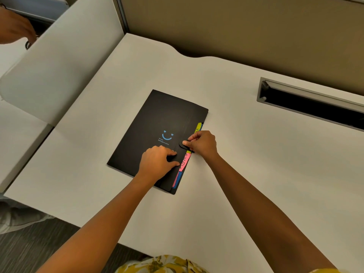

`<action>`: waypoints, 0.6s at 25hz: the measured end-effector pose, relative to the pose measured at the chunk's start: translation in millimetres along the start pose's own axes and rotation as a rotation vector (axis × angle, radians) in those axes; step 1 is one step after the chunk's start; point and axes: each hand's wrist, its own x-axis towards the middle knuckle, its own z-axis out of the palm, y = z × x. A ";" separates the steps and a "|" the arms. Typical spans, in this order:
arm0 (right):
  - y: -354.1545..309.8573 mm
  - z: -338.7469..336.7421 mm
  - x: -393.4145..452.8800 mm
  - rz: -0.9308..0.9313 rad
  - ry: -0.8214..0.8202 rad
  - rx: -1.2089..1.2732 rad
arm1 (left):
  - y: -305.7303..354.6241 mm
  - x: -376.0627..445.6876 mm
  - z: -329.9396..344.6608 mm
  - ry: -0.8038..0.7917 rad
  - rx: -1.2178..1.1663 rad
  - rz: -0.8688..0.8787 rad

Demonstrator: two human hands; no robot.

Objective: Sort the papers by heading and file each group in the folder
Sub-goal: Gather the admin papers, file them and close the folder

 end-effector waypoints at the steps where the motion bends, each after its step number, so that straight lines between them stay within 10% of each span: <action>1: -0.6 0.2 -0.4 0.005 0.003 -0.005 | -0.2 -0.4 0.5 0.001 0.000 -0.003; 15: -27.3 -0.5 -11.6 0.060 0.080 -0.308 | 1.3 1.0 -1.9 -0.013 -0.010 -0.010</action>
